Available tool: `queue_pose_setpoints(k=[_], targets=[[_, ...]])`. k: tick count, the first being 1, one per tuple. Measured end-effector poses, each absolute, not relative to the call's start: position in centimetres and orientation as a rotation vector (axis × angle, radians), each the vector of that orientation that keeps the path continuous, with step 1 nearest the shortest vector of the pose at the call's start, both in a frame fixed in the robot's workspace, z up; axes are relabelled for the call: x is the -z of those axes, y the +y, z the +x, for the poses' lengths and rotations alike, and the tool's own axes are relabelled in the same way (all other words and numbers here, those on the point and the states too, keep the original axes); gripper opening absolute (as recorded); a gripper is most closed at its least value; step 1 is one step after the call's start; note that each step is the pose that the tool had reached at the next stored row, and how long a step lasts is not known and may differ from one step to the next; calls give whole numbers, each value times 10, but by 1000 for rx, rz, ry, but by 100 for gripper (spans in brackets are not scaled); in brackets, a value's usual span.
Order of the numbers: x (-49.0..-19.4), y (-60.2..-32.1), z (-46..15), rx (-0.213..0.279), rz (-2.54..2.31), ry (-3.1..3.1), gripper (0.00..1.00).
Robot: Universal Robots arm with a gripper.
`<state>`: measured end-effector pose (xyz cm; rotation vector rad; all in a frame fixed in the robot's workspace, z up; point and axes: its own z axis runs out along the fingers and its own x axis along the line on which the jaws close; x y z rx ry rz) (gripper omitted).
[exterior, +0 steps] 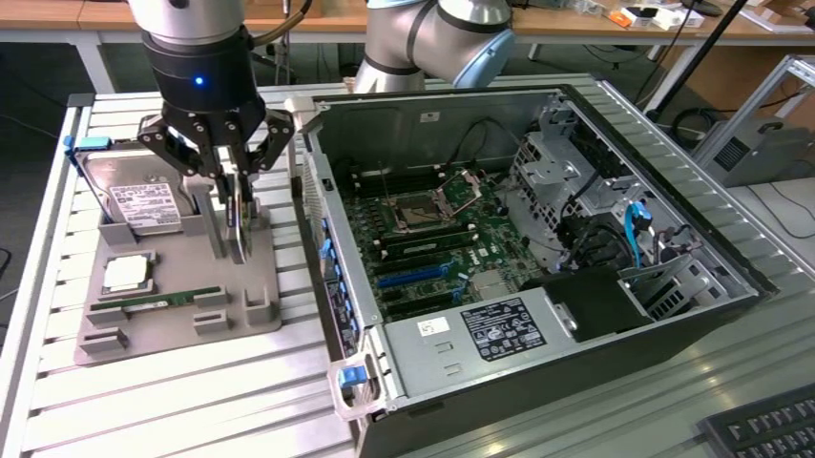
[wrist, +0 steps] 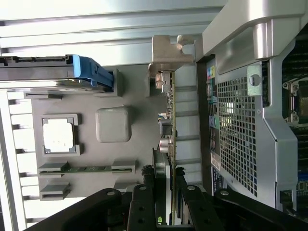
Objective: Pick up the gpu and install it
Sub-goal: 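Pick up the gpu and move the gpu toward the slot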
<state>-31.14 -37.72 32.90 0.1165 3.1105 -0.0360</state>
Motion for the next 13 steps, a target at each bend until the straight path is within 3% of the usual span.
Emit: queue_pose_setpoints(k=[13], targets=[[-332, -377, -311, 32, 117, 3111, 27]])
